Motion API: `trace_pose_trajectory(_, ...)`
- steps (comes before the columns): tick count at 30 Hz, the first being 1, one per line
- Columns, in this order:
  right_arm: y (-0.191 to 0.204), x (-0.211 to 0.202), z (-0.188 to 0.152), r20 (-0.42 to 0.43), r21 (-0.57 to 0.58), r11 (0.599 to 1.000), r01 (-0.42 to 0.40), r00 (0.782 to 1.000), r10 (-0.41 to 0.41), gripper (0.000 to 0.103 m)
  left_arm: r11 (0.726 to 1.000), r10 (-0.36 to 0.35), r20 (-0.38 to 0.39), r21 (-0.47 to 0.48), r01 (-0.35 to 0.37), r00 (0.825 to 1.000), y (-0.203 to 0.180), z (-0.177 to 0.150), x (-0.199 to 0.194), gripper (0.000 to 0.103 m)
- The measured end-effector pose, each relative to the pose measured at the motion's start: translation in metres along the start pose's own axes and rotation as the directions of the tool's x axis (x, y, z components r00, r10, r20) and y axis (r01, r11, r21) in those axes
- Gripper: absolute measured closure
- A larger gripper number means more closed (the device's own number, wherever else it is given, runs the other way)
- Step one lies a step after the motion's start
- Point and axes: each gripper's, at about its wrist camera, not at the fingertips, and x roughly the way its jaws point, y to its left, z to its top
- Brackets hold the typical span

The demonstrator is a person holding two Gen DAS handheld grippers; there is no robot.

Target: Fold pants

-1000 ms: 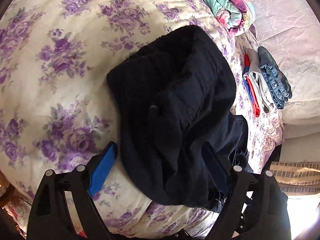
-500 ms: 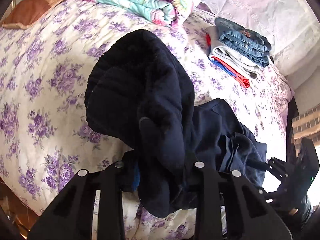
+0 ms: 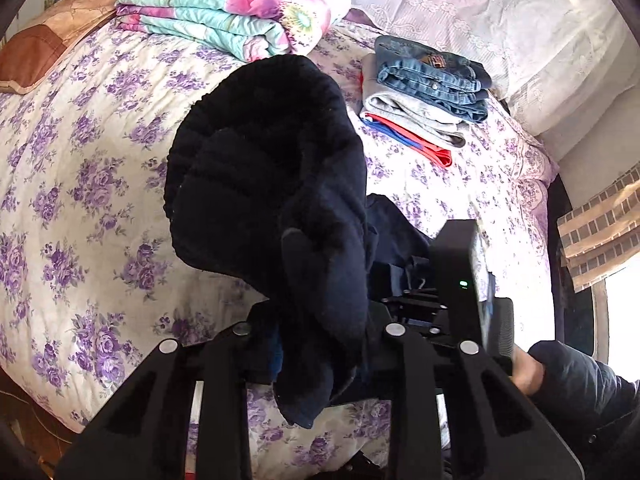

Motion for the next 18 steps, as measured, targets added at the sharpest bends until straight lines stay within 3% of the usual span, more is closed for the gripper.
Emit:
trace_pose_trajectory(5,-0.016,-0.009,0.003,-0.002,0.056,0.997,-0.05,0.999,0.05,0.1,0.998,-0.011,-0.026,0.064,0.013,1.0,-0.03,0.0,0.009,0.077)
trace_pose_trajectory(7,-0.027,-0.035,-0.002,0.053,0.069,0.997,-0.045,0.998,0.042,0.097,0.994,-0.018,-0.034,0.103,0.022,0.999,-0.046,0.001,0.01,0.077)
trace_pose_trajectory(10,-0.049,-0.087,-0.019,0.144,0.072,0.997,0.03,0.989,-0.04,0.097,0.983,-0.035,-0.052,0.18,0.044,0.998,-0.073,0.0,0.012,0.077)
trace_pose_trajectory(13,-0.085,-0.139,-0.052,0.222,0.144,0.985,0.099,0.966,-0.13,0.097,0.962,-0.072,-0.087,0.257,0.093,0.994,-0.104,-0.004,0.02,0.077)
trace_pose_trajectory(16,-0.127,-0.177,-0.103,0.262,0.27,0.945,0.185,0.93,-0.257,0.097,0.924,-0.111,-0.155,0.348,0.159,0.982,-0.139,-0.015,0.038,0.077)
trace_pose_trajectory(18,-0.154,-0.188,-0.143,0.241,0.371,0.898,0.235,0.91,-0.337,0.097,0.888,-0.123,-0.238,0.406,0.214,0.963,-0.164,-0.028,0.061,0.077)
